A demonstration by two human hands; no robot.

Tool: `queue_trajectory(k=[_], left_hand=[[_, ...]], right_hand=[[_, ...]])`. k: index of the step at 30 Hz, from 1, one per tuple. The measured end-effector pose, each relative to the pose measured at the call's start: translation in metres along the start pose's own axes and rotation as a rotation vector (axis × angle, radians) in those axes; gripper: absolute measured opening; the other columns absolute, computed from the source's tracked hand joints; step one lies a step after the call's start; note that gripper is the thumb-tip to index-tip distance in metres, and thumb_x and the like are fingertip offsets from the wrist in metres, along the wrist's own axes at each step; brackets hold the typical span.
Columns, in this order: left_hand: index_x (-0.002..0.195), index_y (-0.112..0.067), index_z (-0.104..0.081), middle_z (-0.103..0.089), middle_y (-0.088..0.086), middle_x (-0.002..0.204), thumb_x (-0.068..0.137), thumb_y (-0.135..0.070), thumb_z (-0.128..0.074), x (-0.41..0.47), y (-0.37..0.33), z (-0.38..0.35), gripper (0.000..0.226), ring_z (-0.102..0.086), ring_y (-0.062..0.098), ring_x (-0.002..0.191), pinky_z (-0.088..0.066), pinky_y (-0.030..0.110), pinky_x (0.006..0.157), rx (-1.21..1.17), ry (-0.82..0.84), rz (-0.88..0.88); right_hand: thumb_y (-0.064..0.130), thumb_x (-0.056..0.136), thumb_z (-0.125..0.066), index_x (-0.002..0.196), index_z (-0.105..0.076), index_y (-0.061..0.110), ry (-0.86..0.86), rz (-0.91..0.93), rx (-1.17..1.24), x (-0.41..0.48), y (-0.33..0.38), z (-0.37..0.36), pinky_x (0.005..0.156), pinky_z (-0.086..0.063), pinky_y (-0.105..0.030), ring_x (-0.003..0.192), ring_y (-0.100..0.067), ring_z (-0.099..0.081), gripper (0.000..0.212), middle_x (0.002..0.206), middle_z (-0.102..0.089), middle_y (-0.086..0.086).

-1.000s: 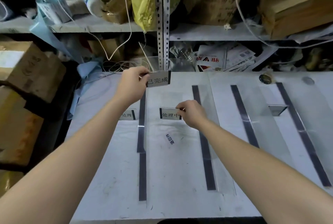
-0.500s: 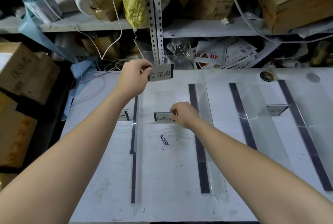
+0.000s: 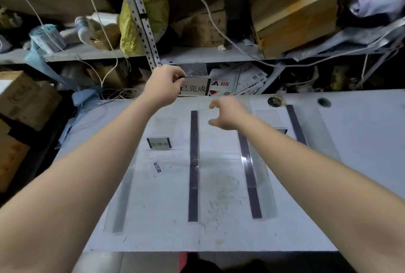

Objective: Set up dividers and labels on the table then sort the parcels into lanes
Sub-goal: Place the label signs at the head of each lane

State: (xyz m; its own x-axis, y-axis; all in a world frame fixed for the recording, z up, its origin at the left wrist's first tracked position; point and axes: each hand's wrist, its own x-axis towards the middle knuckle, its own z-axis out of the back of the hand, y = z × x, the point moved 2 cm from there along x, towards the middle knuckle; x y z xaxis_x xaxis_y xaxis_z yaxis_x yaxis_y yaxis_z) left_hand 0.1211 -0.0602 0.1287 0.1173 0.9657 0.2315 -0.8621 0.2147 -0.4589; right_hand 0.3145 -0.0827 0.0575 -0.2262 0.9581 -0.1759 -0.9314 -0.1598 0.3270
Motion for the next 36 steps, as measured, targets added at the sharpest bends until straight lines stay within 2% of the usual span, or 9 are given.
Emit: queue_trajectory(k=[8, 13, 16, 18, 22, 26, 30, 34, 36], left_hand=[[0.111, -0.006, -0.076, -0.074, 0.010, 0.106, 0.099, -0.010, -0.061, -0.015, -0.063, -0.084, 0.020, -0.067, 0.025, 0.098, -0.054, 0.037, 0.089, -0.045, 0.108, 0.045], [0.095, -0.006, -0.073, -0.070, 0.013, 0.096, 0.097, -0.001, -0.055, -0.020, -0.055, -0.147, 0.018, -0.064, 0.030, 0.090, -0.051, 0.036, 0.074, -0.037, 0.234, 0.137], [0.098, -0.004, -0.071, -0.068, 0.014, 0.098, 0.097, -0.001, -0.053, -0.022, -0.045, -0.180, 0.018, -0.059, 0.028, 0.087, -0.045, 0.034, 0.070, -0.002, 0.309, 0.192], [0.099, -0.004, -0.071, -0.069, 0.014, 0.100, 0.097, -0.001, -0.054, -0.023, -0.037, -0.201, 0.018, -0.058, 0.027, 0.087, -0.045, 0.034, 0.071, 0.024, 0.341, 0.219], [0.102, -0.002, -0.071, -0.068, 0.015, 0.101, 0.097, 0.000, -0.052, -0.026, -0.023, -0.228, 0.019, -0.058, 0.027, 0.087, -0.044, 0.032, 0.071, 0.042, 0.415, 0.283], [0.103, -0.002, -0.072, -0.069, 0.017, 0.106, 0.093, 0.003, -0.050, -0.024, -0.011, -0.240, 0.024, -0.062, 0.033, 0.097, -0.046, 0.033, 0.076, 0.092, 0.465, 0.291], [0.097, -0.007, -0.069, -0.066, 0.014, 0.105, 0.088, 0.007, -0.048, -0.021, -0.005, -0.247, 0.026, -0.053, 0.026, 0.085, -0.040, 0.031, 0.069, 0.198, 0.518, 0.258], [0.084, -0.007, -0.065, -0.064, 0.018, 0.094, 0.083, 0.011, -0.051, -0.016, -0.009, -0.245, 0.023, -0.057, 0.034, 0.080, -0.041, 0.033, 0.060, 0.301, 0.526, 0.260], [0.092, -0.006, -0.064, -0.066, 0.021, 0.108, 0.086, 0.010, -0.055, -0.012, -0.013, -0.241, 0.020, -0.061, 0.036, 0.091, -0.051, 0.038, 0.073, 0.297, 0.487, 0.273]], right_hand=[[0.037, 0.091, -0.070, 0.142, -0.056, 0.024, -0.072, -0.044, -0.015, -0.048, -0.094, 0.035, 0.098, -0.052, -0.043, 0.130, -0.026, -0.054, 0.054, 0.143, -0.058, -0.001], [0.036, 0.092, -0.069, 0.142, -0.056, 0.024, -0.072, -0.084, 0.029, -0.058, -0.135, 0.032, 0.096, -0.052, -0.041, 0.129, -0.025, -0.055, 0.052, 0.145, -0.056, -0.001], [0.036, 0.094, -0.067, 0.142, -0.056, 0.026, -0.047, -0.128, 0.054, -0.058, -0.157, 0.021, 0.088, -0.050, -0.037, 0.125, -0.026, -0.057, 0.051, 0.144, -0.056, -0.002], [0.035, 0.094, -0.067, 0.143, -0.055, 0.026, -0.022, -0.150, 0.067, -0.057, -0.169, 0.011, 0.089, -0.051, -0.037, 0.123, -0.027, -0.058, 0.052, 0.144, -0.056, -0.003], [0.033, 0.095, -0.067, 0.143, -0.055, 0.023, 0.013, -0.160, 0.105, -0.052, -0.181, -0.007, 0.095, -0.051, -0.039, 0.122, -0.027, -0.060, 0.050, 0.142, -0.058, -0.003], [0.031, 0.094, -0.066, 0.143, -0.055, 0.022, 0.035, -0.143, 0.113, -0.041, -0.180, -0.020, 0.094, -0.051, -0.038, 0.124, -0.025, -0.058, 0.050, 0.145, -0.056, -0.002], [0.029, 0.094, -0.065, 0.142, -0.056, 0.023, 0.037, -0.130, 0.117, -0.031, -0.175, -0.023, 0.099, -0.051, -0.042, 0.125, -0.026, -0.057, 0.050, 0.144, -0.056, -0.002], [0.032, 0.093, -0.066, 0.141, -0.057, 0.024, 0.021, -0.124, 0.119, -0.025, -0.168, -0.023, 0.098, -0.052, -0.044, 0.126, -0.026, -0.057, 0.049, 0.143, -0.056, -0.002], [0.033, 0.093, -0.066, 0.140, -0.057, 0.024, 0.017, -0.119, 0.116, -0.024, -0.163, -0.023, 0.097, -0.052, -0.044, 0.126, -0.026, -0.057, 0.049, 0.142, -0.057, -0.001]])
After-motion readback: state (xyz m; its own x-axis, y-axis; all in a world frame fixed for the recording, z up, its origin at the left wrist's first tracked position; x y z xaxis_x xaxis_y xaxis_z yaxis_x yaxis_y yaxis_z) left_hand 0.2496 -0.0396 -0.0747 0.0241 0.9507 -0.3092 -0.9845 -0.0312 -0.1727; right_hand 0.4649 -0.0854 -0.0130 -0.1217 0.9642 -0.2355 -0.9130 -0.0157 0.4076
